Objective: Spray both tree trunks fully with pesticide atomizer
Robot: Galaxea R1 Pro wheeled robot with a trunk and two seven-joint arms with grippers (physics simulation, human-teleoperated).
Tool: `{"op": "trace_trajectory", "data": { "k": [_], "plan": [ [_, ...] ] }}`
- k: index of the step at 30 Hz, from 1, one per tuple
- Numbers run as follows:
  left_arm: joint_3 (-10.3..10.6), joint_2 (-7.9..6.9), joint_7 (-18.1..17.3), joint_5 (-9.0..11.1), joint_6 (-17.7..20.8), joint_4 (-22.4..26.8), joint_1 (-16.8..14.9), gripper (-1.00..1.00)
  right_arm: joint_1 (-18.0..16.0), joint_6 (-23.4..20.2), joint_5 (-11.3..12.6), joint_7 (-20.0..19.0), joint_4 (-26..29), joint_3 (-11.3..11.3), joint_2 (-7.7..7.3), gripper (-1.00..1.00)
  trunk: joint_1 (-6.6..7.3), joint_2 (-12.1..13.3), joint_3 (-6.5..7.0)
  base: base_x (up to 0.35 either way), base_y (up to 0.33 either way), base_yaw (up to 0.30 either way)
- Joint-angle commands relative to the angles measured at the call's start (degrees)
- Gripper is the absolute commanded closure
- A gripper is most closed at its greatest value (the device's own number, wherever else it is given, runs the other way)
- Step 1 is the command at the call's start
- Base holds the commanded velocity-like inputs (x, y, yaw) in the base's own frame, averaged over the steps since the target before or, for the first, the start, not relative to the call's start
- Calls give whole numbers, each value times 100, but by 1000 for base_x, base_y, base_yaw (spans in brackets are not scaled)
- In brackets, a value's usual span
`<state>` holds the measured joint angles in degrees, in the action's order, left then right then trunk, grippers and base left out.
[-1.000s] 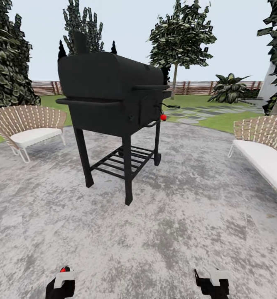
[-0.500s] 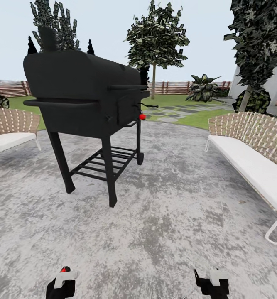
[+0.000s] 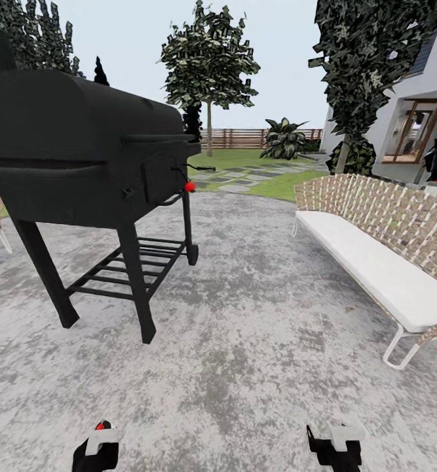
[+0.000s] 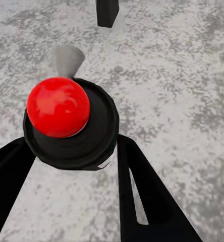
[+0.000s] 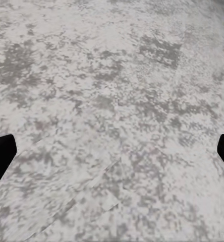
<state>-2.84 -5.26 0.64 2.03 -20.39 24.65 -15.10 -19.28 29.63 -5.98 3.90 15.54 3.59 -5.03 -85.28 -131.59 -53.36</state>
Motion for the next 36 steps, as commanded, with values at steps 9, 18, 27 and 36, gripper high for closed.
{"op": "trace_trajectory", "data": {
  "k": [9,18,27,36],
  "plan": [
    [3,-10,7,26,-17,-10,-1,100,-5,16,-61,14,-7,37,10,-100,-2,-2,-8,337,0,-276],
    [3,-10,7,26,-17,-22,-1,100,-5,16,-61,14,-7,35,11,-100,-2,-2,-9,340,0,-29],
    [3,-21,7,26,-17,-38,-1,100,-5,16,-70,14,-7,36,4,-100,-2,-2,-9,338,-11,0],
    [3,-24,7,26,-17,-39,-1,100,-5,17,-70,14,-12,37,2,-100,-2,-2,-9,291,-145,0]
  ]
}}
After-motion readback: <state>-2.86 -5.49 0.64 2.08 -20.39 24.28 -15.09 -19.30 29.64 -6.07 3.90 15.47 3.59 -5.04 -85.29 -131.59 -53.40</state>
